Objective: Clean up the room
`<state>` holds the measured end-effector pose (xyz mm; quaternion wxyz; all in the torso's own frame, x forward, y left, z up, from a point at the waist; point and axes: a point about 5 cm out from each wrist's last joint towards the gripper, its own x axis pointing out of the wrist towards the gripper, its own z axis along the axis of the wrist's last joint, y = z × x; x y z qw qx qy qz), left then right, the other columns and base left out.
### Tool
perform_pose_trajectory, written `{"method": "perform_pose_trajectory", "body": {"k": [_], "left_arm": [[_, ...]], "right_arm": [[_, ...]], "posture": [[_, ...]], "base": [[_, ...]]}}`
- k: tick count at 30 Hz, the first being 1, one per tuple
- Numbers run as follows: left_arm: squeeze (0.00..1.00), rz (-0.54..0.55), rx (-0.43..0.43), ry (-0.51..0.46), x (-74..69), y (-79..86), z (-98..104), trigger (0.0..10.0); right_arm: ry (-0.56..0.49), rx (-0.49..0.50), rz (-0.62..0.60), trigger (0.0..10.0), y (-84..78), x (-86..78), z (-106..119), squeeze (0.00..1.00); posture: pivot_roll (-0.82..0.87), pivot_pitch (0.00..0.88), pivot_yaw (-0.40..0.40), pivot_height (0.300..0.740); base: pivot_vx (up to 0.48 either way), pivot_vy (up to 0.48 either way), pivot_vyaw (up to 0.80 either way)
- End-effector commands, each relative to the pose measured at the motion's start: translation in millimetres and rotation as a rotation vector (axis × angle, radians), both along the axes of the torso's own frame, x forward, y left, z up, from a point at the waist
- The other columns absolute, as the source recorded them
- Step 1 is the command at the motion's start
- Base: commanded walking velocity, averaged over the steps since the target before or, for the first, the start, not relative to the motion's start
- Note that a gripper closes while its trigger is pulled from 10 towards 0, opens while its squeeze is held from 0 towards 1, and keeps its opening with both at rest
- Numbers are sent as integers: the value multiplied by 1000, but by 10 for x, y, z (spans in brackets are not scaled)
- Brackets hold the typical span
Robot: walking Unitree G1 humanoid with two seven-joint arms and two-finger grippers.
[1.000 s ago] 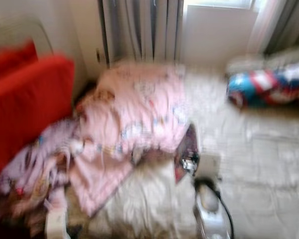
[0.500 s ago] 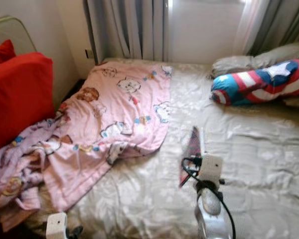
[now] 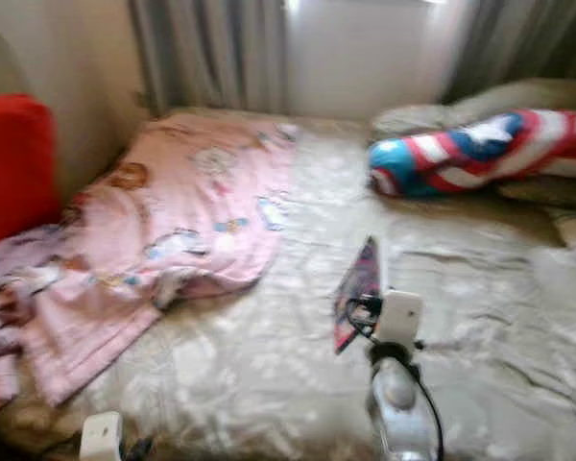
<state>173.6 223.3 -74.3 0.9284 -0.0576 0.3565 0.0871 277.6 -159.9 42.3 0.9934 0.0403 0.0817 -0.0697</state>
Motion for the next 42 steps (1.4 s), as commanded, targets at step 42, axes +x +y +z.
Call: {"method": "perform_pose_trajectory", "body": {"k": [42], "left_arm": [[0,-10,-3,-49,113,-49,55,10000]], "right_arm": [[-20,-26,69,10000,31,34,47,0]], "posture": [[63,14,-25,740]], "base": [[0,-231,0]]}}
